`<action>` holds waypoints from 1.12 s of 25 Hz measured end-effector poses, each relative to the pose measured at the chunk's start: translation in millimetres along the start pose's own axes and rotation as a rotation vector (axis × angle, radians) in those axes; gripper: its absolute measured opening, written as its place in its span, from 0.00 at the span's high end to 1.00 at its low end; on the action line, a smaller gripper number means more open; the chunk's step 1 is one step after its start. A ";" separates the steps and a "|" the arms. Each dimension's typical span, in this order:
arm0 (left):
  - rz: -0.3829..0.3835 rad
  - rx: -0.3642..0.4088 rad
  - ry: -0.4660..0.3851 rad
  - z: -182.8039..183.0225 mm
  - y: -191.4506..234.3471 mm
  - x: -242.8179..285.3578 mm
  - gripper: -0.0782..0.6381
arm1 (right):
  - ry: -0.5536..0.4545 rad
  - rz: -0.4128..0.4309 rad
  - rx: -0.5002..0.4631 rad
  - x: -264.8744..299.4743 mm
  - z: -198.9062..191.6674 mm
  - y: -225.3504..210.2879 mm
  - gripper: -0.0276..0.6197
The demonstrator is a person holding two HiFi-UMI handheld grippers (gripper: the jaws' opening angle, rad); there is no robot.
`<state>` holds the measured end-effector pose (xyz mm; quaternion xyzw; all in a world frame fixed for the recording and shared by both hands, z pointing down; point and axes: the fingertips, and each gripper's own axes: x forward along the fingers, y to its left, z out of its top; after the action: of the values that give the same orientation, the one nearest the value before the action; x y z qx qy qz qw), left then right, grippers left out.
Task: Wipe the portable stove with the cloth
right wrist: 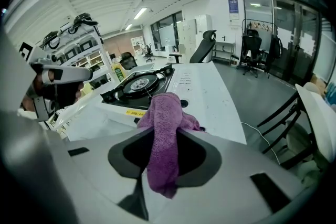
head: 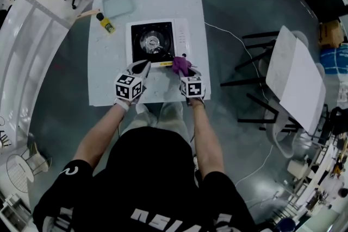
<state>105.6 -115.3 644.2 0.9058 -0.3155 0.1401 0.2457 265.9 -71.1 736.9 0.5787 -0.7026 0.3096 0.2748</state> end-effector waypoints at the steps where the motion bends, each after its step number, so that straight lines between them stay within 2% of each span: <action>1: 0.002 -0.001 0.001 -2.1 1.5 -3.3 0.89 | 0.006 0.006 0.000 0.4 -3.1 5.9 0.79; 10: 0.031 -0.016 -0.016 -10.1 12.4 -32.1 0.89 | 0.031 0.072 -0.042 9.8 -15.1 61.9 0.79; 28: 0.189 -0.090 -0.078 -31.7 85.8 -125.4 0.89 | 0.059 0.233 -0.179 49.6 -1.8 199.6 0.79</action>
<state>-47.9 -93.7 650.1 0.8648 -0.4147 0.1132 0.2595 60.8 -74.0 751.7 0.4570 -0.7815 0.2926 0.3080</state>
